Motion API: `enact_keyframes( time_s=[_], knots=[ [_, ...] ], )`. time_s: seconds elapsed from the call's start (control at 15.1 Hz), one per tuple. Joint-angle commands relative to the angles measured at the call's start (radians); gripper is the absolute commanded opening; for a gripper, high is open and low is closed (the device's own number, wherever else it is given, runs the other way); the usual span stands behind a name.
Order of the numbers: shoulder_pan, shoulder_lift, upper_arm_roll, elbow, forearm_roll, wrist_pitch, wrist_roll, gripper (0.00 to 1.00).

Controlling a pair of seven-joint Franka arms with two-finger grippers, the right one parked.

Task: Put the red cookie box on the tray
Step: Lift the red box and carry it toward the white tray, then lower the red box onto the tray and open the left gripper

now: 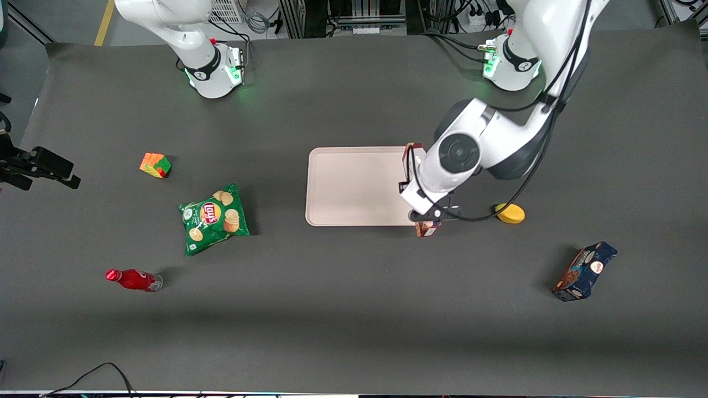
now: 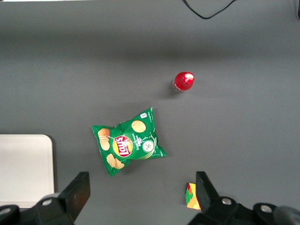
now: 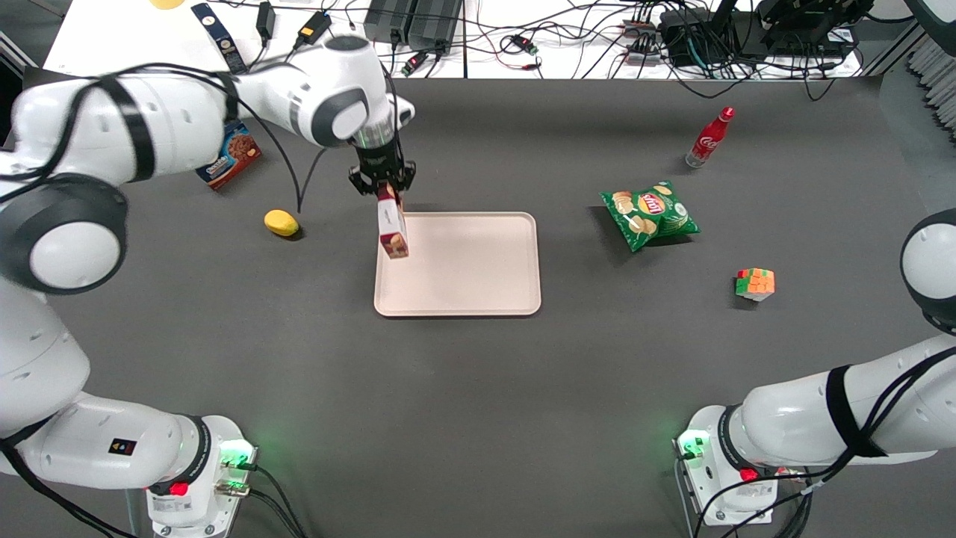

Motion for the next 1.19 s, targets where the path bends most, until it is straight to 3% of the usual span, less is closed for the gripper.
enact_keyframes(
  time_s=[0.0, 0.86, 0.93, 1.06, 1.12],
  knots=[
    [-0.061, 0.054, 0.009, -0.012, 0.109, 0.019, -0.106, 0.16],
    [-0.097, 0.034, 0.007, -0.181, 0.157, 0.159, -0.177, 0.23],
    [-0.097, 0.036, 0.007, -0.181, 0.156, 0.164, -0.177, 0.32],
    [-0.095, 0.04, 0.009, -0.184, 0.156, 0.184, -0.189, 0.73],
    [-0.097, 0.04, 0.009, -0.186, 0.156, 0.184, -0.192, 0.84]
  ],
)
